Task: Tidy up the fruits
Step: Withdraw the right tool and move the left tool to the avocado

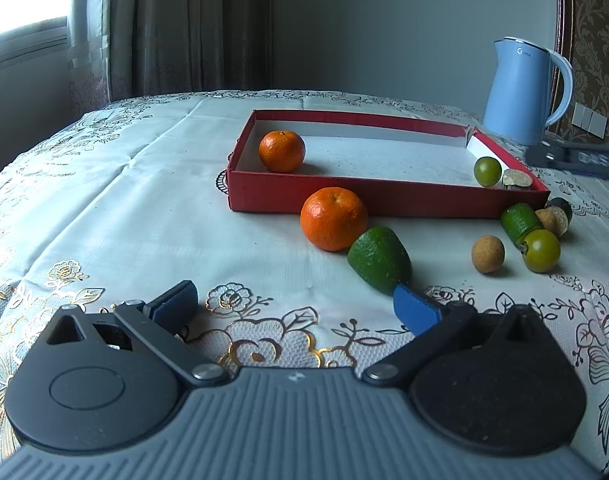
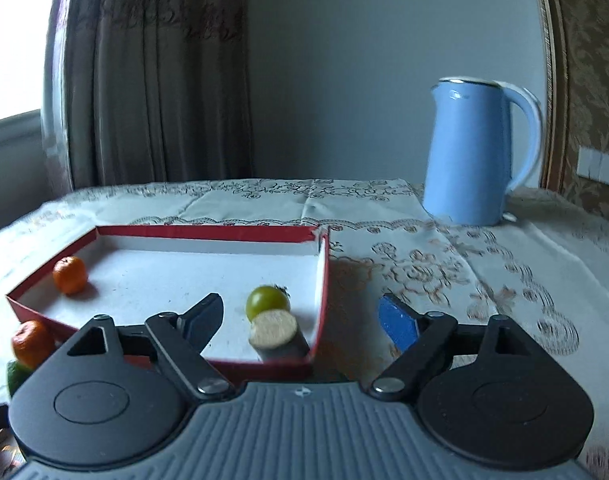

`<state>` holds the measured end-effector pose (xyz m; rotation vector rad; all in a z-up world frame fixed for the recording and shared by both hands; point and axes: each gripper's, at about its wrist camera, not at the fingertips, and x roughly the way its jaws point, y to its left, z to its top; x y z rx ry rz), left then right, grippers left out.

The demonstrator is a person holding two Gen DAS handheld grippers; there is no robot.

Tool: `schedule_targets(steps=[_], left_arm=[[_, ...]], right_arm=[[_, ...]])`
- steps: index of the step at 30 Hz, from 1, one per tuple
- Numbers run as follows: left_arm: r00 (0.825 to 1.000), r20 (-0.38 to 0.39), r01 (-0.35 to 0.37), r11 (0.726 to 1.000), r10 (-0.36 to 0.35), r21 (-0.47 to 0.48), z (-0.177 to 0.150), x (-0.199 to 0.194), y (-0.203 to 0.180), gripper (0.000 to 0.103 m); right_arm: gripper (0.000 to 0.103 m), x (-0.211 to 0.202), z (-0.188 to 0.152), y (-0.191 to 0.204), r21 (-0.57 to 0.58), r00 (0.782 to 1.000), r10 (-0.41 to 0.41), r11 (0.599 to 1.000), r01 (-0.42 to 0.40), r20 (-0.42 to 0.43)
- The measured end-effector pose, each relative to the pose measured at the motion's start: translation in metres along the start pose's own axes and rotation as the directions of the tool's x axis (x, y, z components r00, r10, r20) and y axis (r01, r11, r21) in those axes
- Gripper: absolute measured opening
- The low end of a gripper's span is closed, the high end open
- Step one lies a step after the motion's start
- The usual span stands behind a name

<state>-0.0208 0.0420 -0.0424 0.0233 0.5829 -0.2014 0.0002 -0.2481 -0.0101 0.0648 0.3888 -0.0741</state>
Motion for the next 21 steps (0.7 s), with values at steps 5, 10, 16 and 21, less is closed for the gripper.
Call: schedule_targets(steps=[5,10,16,21], left_arm=[[1.000,0.000,-0.002,1.000,0.002,0.000,0.000,0.000,0.001,0.103],[0.999,0.007,-0.033,0.999,0.033,-0.001,0.000,-0.004,-0.004,0.103],[1.000,0.014,0.024,0.998,-0.023,-0.060,0.011,-0.012,-0.007,0.103],[1.000,0.012,0.008,0.998,-0.007,-0.060,0.021,-0.007,-0.020,0.103]], right_arm=[[0.089,-0.013,-0.007,-0.015,0.045,0.999,-0.023,0.999,0.021,0.029],[0.090,-0.006,-0.009,-0.017,0.046,0.999,-0.035,0.998,0.035,-0.003],[0.090,-0.006,-0.011,-0.015,0.035,0.999,-0.039,0.999,0.039,-0.007],[0.090,-0.003,-0.012,-0.014,0.031,0.999,-0.041,0.999,0.042,-0.024]])
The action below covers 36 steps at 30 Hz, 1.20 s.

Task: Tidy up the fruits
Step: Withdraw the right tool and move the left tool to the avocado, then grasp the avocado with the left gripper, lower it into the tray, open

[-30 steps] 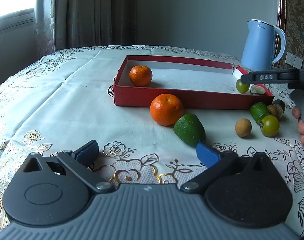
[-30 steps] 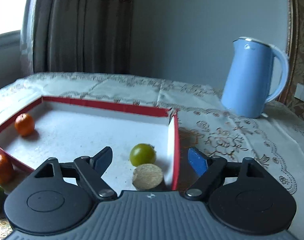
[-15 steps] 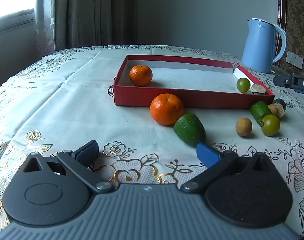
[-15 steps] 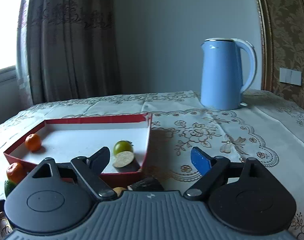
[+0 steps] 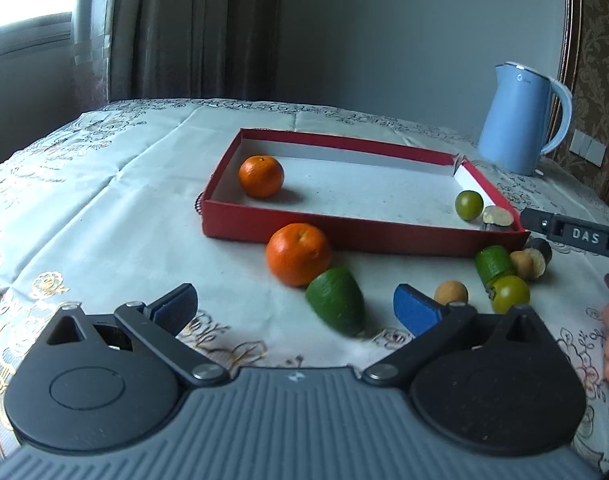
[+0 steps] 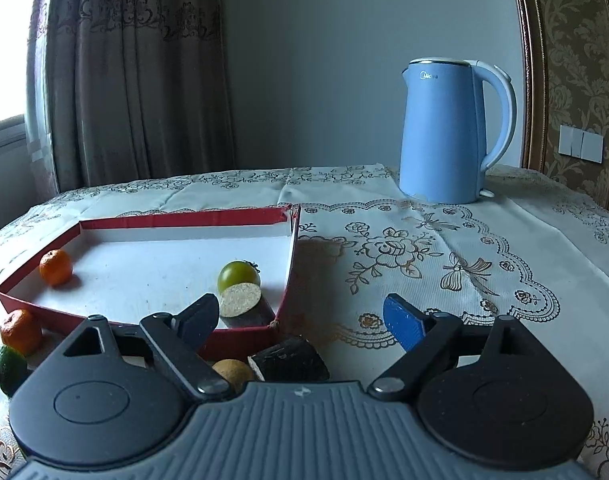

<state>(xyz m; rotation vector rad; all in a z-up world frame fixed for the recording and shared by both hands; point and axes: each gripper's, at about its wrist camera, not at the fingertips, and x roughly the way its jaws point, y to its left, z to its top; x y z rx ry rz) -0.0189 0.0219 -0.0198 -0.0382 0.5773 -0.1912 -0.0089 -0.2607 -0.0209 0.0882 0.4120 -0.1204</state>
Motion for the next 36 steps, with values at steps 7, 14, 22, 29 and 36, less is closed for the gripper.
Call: schedule_targets(steps=[7,14,22,29,36], left_arm=[[0.995,-0.069,-0.075,0.997,0.075,-0.008,0.004,0.018,-0.011,0.083],[0.995,-0.079,-0.054,0.998,0.053,-0.008,0.003,0.019,-0.019,0.058],[0.997,-0.080,-0.007,1.000,0.008,0.009,0.002,0.017,-0.027,0.033],[0.998,-0.064,0.001,0.999,0.001,0.036,0.000,0.015,-0.028,0.032],[0.999,-0.039,0.025,0.997,-0.022,0.076,0.002,0.005,-0.028,0.031]], right_arm=[[0.090,0.000,0.000,0.002,-0.013,1.000,-0.006,1.000,0.006,0.003],[0.090,0.000,-0.001,0.004,-0.027,1.000,-0.007,1.000,0.007,0.000],[0.090,0.000,-0.001,0.004,-0.028,1.000,-0.012,1.000,0.012,-0.002],[0.090,0.000,-0.001,0.004,-0.028,1.000,-0.011,1.000,0.011,-0.002],[0.090,0.001,-0.002,0.003,-0.029,1.000,-0.011,1.000,0.011,-0.012]])
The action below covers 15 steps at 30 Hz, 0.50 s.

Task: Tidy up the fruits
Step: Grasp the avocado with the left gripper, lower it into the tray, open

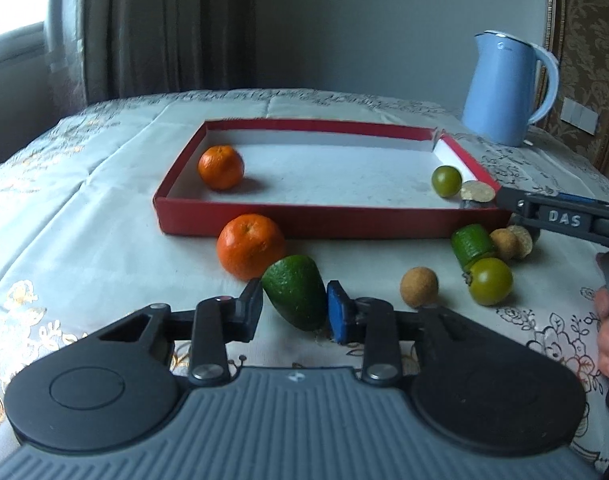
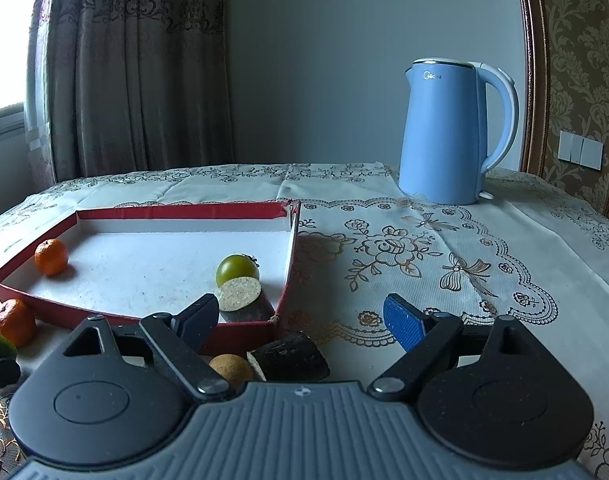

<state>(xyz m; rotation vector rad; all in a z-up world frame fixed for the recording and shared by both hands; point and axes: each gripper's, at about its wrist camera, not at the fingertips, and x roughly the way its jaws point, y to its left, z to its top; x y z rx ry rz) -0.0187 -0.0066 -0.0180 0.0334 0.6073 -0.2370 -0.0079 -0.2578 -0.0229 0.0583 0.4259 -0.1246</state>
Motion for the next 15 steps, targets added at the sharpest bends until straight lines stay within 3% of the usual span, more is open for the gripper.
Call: schedule_targets(steps=[9,15], left_arm=[[0.995,0.098,-0.016,0.999,0.014,0.028,0.028,-0.006,0.005,0.031],[0.993,0.121,-0.024,0.999,0.019,0.038,0.066,0.025,0.011,0.031]], right_arm=[[0.090,-0.001,0.000,0.000,0.000,1.000,-0.001,1.000,0.001,0.005],[0.090,0.000,0.001,0.001,-0.002,1.000,-0.009,1.000,0.009,0.006]])
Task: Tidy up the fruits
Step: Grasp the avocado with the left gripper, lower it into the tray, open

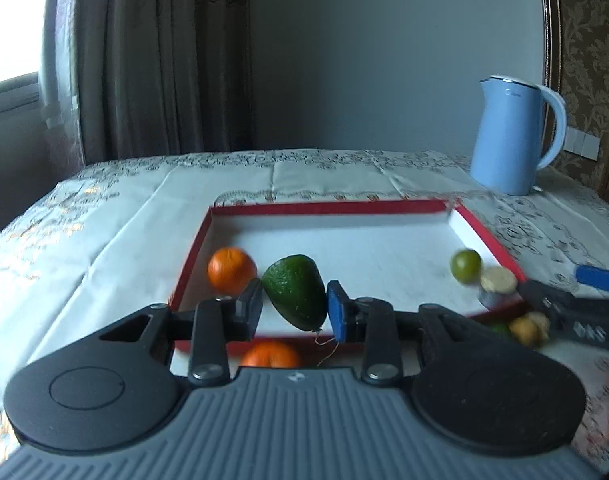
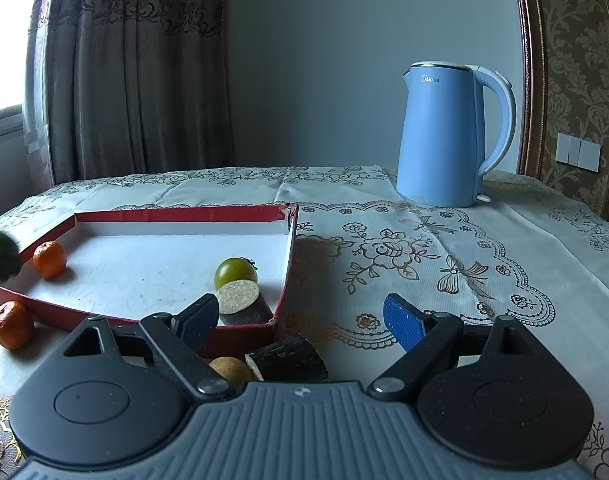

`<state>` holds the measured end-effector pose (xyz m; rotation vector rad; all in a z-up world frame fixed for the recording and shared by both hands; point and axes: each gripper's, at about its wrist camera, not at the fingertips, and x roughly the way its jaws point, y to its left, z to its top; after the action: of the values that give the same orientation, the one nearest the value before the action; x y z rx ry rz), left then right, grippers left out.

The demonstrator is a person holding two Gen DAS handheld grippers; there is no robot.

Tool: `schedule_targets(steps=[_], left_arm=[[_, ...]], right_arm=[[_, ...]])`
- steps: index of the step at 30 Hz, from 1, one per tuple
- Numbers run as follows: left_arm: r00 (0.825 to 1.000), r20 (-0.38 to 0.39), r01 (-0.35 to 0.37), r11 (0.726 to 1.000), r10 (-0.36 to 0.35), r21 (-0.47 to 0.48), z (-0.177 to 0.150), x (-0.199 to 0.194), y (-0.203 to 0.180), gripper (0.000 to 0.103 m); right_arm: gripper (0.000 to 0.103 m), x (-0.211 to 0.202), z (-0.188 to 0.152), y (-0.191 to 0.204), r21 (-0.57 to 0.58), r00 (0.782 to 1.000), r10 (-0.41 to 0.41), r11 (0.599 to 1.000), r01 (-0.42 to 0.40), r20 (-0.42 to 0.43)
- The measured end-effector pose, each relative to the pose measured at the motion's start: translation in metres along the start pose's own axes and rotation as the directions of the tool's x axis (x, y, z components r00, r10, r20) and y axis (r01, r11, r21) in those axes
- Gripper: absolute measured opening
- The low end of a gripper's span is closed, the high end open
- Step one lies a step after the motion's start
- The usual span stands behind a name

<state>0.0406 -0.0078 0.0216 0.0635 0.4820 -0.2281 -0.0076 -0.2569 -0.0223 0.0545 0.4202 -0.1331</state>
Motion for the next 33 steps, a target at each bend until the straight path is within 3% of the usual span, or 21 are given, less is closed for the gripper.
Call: schedule_targets(steps=[15,26,29,33], left_arm=[[0.997,-0.079,-0.025,1.000,0.026,0.010,0.023,0.097,0.005,0.031],[0.996,-0.088,-0.032,0.999,0.034,0.018,0.019,0.114,0.006,0.033],[0.996,-0.094,-0.004,1.000,0.006,0.012,0.019,0.112,0.006,0.047],[0.998,-0.052,-0.018,0.999,0.020,0.033,0.018,0.098,0.002,0.082]], right_arm=[[0.090,0.005,-0.001,0.004,-0.012,1.000,-0.002,1.000,0.002,-0.024],[0.090,0.007,0.000,0.004,-0.009,1.000,0.000,1.000,0.000,-0.029],[0.090,0.008,0.000,0.004,-0.007,1.000,0.001,1.000,-0.001,-0.030],[0.090,0.008,0.000,0.004,-0.009,1.000,0.000,1.000,0.000,-0.029]])
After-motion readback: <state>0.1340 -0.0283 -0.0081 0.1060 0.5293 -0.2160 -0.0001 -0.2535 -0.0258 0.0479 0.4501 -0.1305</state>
